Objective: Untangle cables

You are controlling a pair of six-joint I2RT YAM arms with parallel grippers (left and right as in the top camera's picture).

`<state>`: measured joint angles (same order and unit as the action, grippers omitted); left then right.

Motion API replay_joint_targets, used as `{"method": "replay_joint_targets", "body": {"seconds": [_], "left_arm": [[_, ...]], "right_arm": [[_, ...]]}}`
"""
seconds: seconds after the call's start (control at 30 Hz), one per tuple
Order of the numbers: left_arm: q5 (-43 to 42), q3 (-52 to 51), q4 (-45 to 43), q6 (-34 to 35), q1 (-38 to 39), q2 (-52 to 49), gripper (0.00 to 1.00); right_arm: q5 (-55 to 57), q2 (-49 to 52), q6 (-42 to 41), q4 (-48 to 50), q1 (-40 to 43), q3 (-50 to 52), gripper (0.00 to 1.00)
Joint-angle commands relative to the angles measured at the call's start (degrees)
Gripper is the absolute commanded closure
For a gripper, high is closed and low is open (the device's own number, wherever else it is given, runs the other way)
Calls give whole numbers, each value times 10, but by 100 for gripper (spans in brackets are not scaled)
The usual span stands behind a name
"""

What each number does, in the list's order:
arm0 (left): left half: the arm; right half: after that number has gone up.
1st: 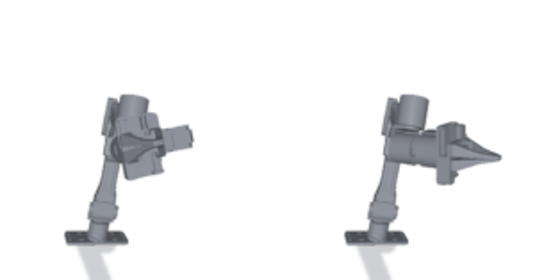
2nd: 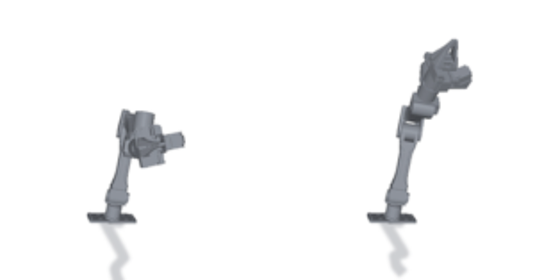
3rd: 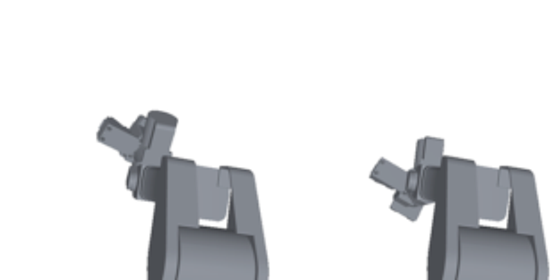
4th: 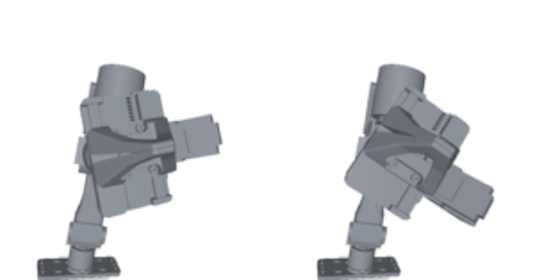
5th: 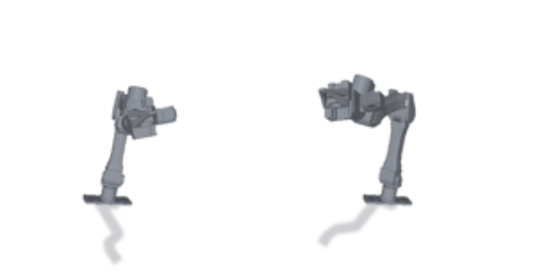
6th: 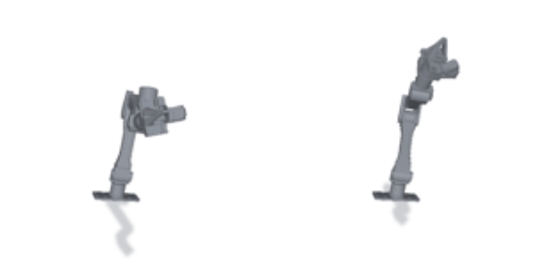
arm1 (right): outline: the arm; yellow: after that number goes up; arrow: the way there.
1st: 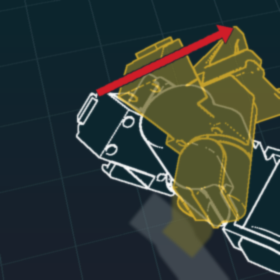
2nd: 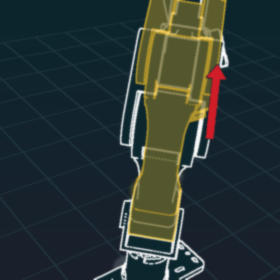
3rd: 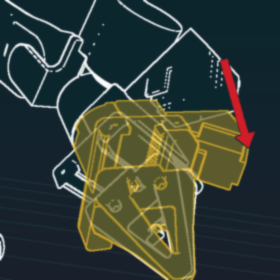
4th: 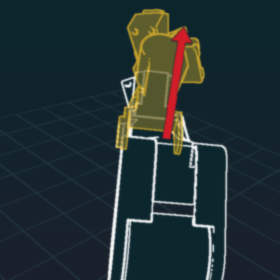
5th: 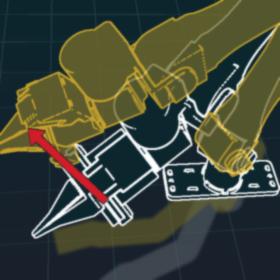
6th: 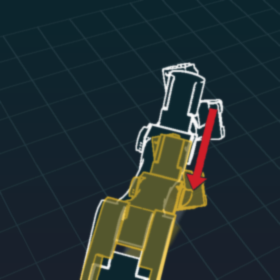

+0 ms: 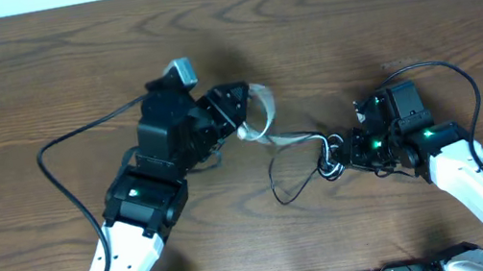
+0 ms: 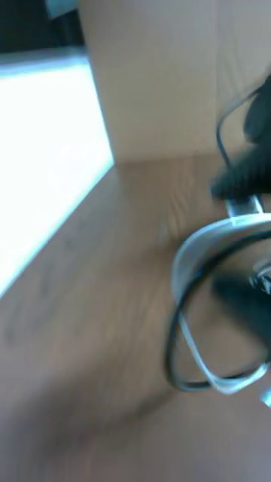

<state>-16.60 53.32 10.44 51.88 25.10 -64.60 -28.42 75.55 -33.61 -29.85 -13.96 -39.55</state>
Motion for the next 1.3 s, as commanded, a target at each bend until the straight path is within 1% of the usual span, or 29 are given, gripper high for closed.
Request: {"method": "replay_joint_targets", "body": {"seconds": [0.0, 0.07, 0.17, 0.23, 0.3, 0.4, 0.5, 0.57, 0.63, 0.7, 0.73, 0.87, 0.93, 0.97, 1.0, 1.07, 1.13, 1.2, 1.27], "left_arm": [[-9, 2, 77, -59, -4, -10, 41], [-9, 2, 123, -71, -4, -21, 40], [-14, 2, 182, -73, -4, -39, 39], [-41, 2, 213, -73, -4, -52, 40], [-60, 2, 241, -73, -3, -66, 39], [-60, 2, 270, -74, 0, -91, 40], [-88, 2, 266, -87, 9, -112, 40], [-125, 2, 250, -89, 26, -133, 40], [-154, 2, 225, -98, 35, -137, 40], [-188, 2, 186, -112, 47, -138, 40], [-191, 2, 171, -111, 52, -138, 40], [-169, 2, 134, -112, 71, -139, 40], [-131, 2, 129, -112, 80, -139, 40], [-99, 2, 130, -112, 86, -139, 40], [-61, 2, 129, -143, 95, -139, 41], [-37, 2, 129, -211, 104, -139, 42], [-25, 2, 130, -303, 115, -139, 42], [-8, 2, 131, -367, 123, -139, 42], [28, 2, 130, -411, 129, -139, 42]], "right_arm": [[-35, 1, 24, 31, -4, -1, 99], [-57, 1, 27, 52, -4, -1, 99], [-61, 1, 26, 73, -4, -1, 99], [-61, 1, 23, 87, -4, -1, 99], [-61, 1, 10, 101, -4, -1, 99], [-61, 1, -28, 130, -3, -1, 99], [-87, 1, -54, 185, -3, -1, 99], [-125, 1, -88, 279, -3, -1, 99], [-127, 1, -103, 305, -4, -1, 99], [-127, 1, -111, 308, -4, -1, 99], [-127, 1, -112, 307, -4, -1, 99], [-144, 1, -119, 305, -4, -1, 99], [-156, 1, -127, 306, -4, -1, 99], [-162, 1, -133, 306, -4, -1, 99], [-170, 1, -139, 307, -4, -1, 99], [-172, 1, -146, 307, -4, -1, 99], [-172, 1, -146, 307, -4, -1, 99], [-175, 1, -146, 307, -4, -1, 99], [-177, 1, -146, 308, -4, -1, 99]]}}
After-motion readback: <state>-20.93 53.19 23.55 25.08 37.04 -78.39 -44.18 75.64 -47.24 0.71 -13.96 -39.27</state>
